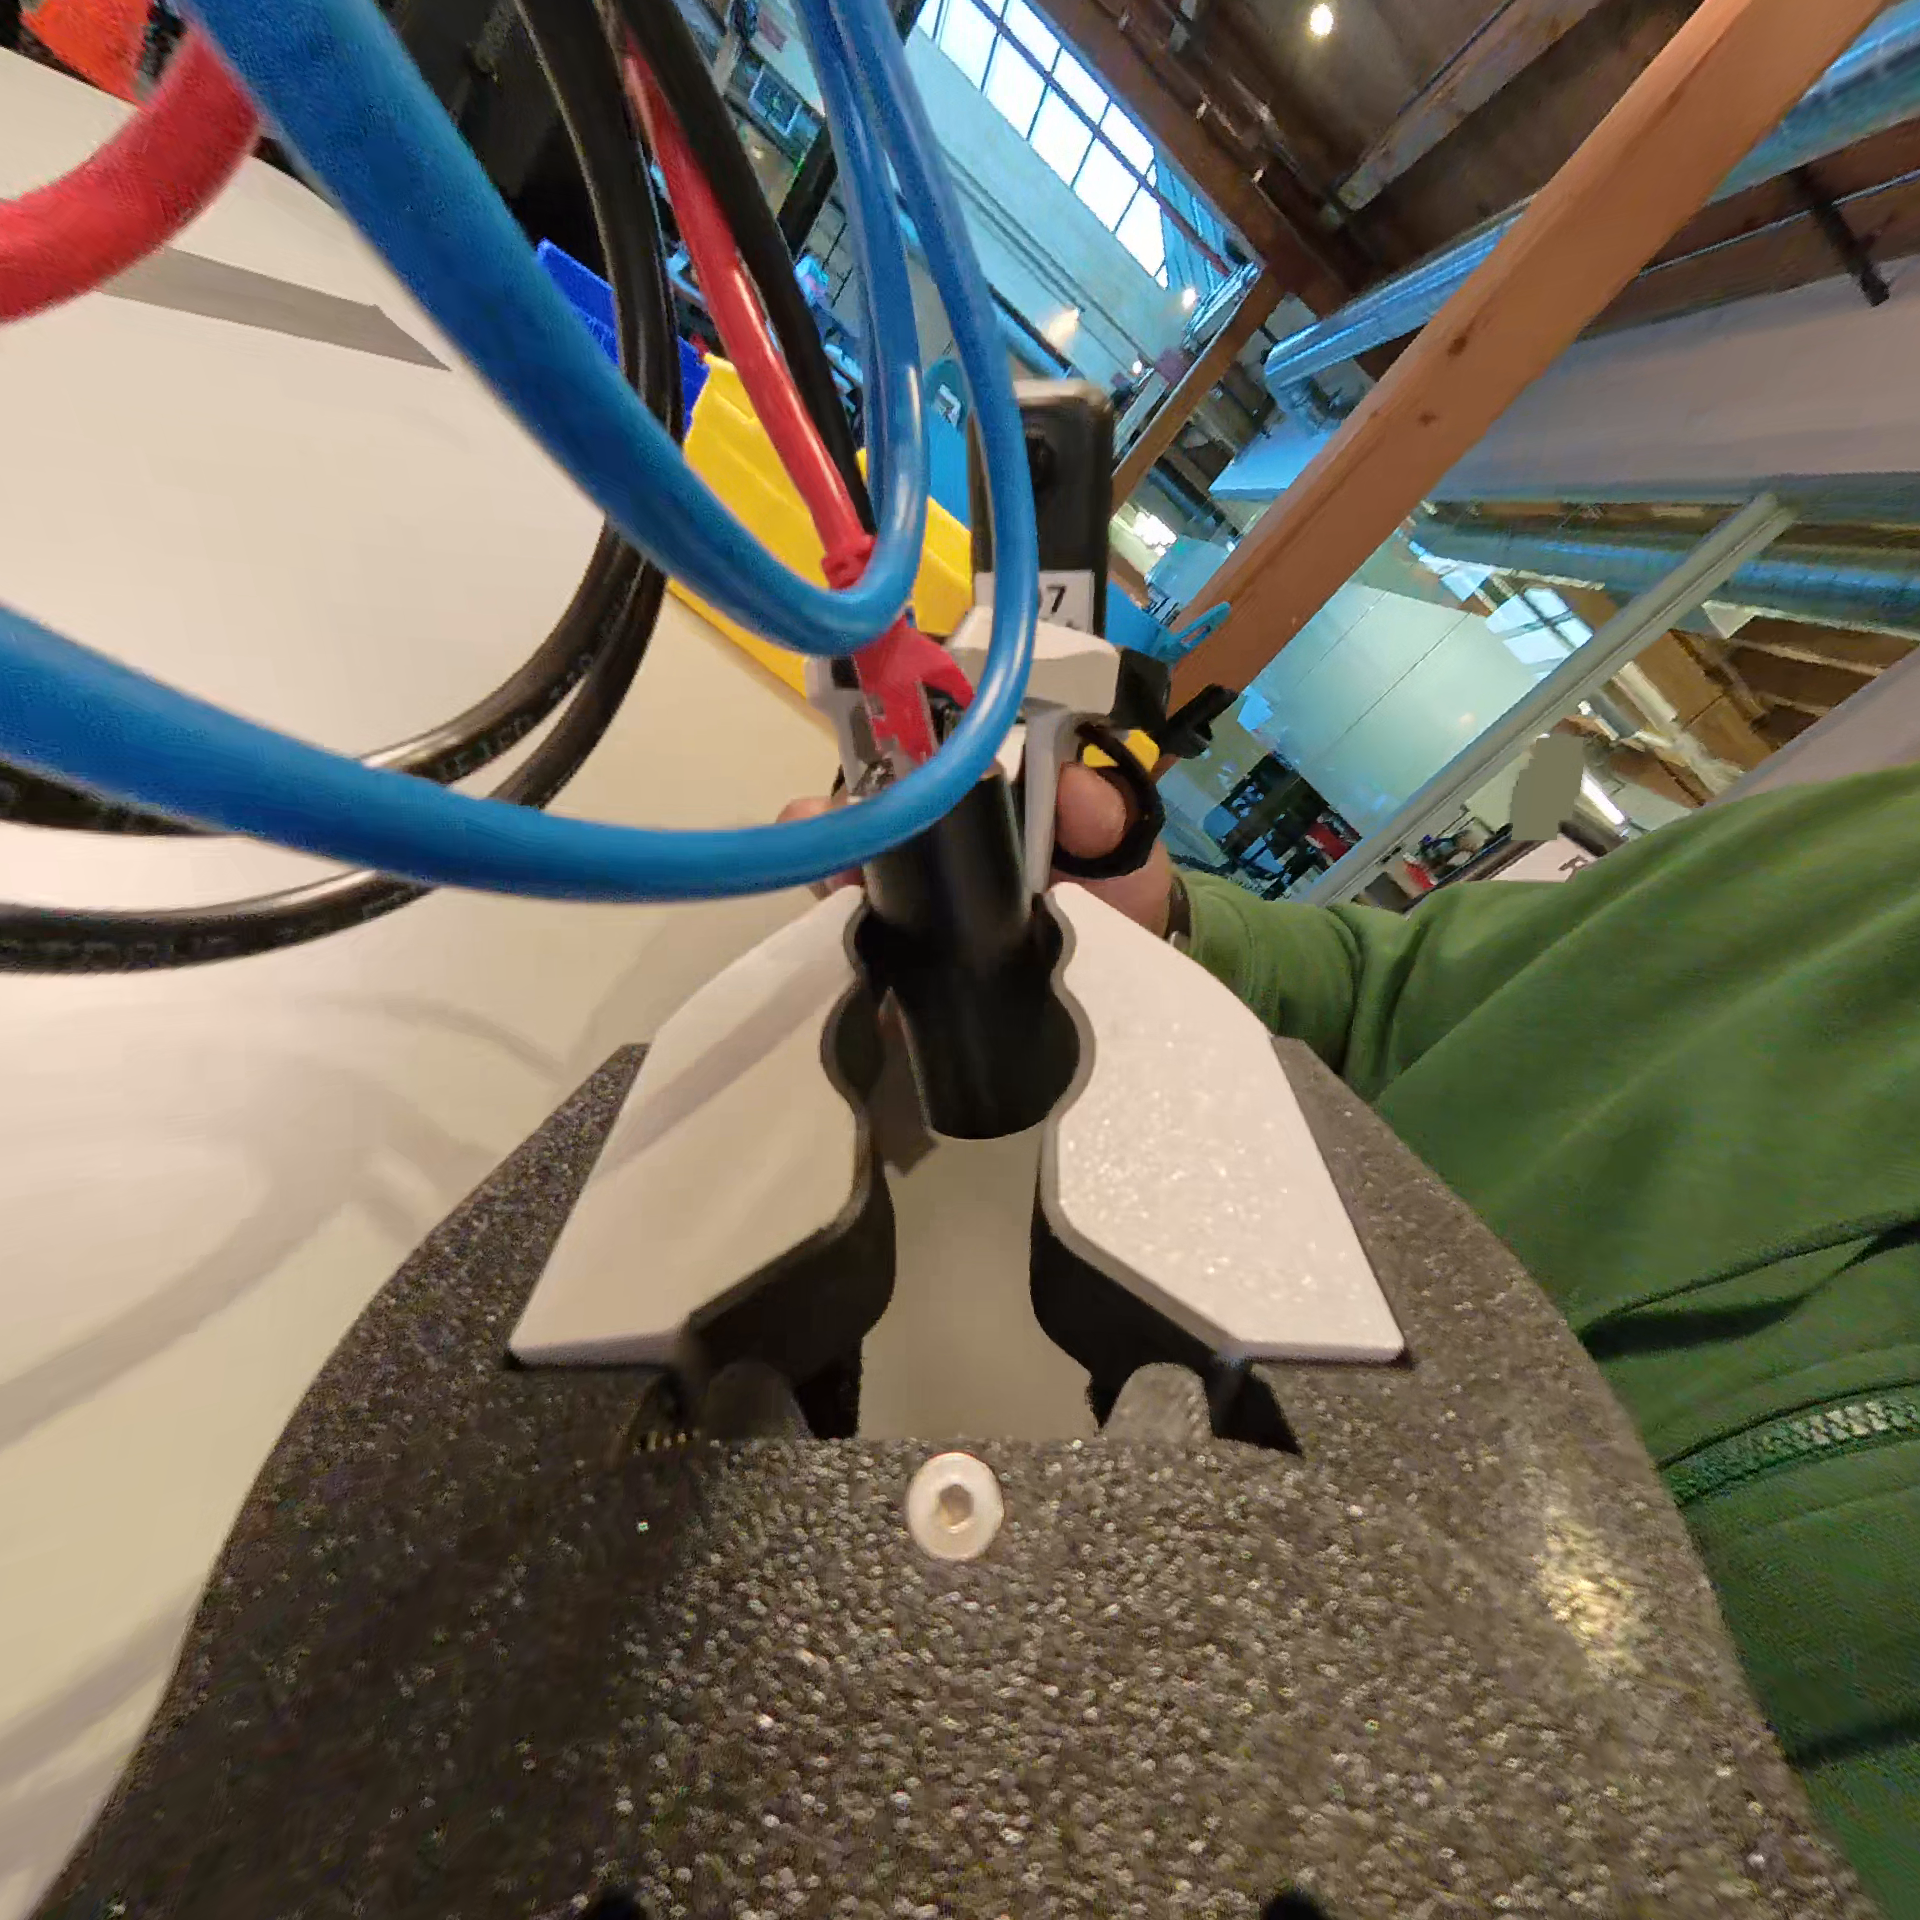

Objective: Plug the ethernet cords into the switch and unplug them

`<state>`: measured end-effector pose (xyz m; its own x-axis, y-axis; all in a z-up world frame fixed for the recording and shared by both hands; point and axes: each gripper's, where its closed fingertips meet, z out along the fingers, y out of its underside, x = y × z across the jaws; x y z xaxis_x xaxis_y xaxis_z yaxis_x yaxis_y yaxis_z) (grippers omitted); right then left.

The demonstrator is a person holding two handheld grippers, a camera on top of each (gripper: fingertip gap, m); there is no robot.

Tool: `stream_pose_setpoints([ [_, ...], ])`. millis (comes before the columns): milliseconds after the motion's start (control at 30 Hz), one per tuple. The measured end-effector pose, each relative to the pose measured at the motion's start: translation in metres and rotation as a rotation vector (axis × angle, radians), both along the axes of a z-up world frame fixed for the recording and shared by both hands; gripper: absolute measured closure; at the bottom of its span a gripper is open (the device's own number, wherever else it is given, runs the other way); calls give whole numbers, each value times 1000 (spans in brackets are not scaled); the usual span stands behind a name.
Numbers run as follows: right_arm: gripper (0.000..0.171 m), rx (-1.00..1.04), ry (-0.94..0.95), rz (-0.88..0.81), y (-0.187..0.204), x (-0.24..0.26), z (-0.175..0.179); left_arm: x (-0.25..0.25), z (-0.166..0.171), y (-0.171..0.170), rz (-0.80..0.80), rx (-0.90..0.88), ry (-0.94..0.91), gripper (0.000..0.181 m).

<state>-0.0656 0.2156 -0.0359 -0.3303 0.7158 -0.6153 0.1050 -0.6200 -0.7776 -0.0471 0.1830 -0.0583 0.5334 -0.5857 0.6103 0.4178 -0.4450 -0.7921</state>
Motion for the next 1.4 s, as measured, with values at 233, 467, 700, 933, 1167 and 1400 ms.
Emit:
stream_pose_setpoints([
  [233, 140, 348, -158, 10, 5, 6, -19, -10, -10, -1, -17, -26, 131, 154],
  [467, 128, 200, -135, 130, -3, 11, -17, -16, -11, -6, -75, -35, 176, 154],
  [700, 148, 231, -152, 187, -14, 12, -23, -9, -14, -12, -129, -31, 248, 154],
  [933, 150, 227, -150, 220, -16, 15, -24, -8, -16, -15, -162, -49, 241, 154],
  [1167, 152, 294, -129, 203, -19, 14, -23, -6, -18, -17, -183, -43, 235, 154],
  [1400, 154, 254, -83, 193, -24, 11, -19, 2, -23, -14, -169, -67, 215, 147],
])
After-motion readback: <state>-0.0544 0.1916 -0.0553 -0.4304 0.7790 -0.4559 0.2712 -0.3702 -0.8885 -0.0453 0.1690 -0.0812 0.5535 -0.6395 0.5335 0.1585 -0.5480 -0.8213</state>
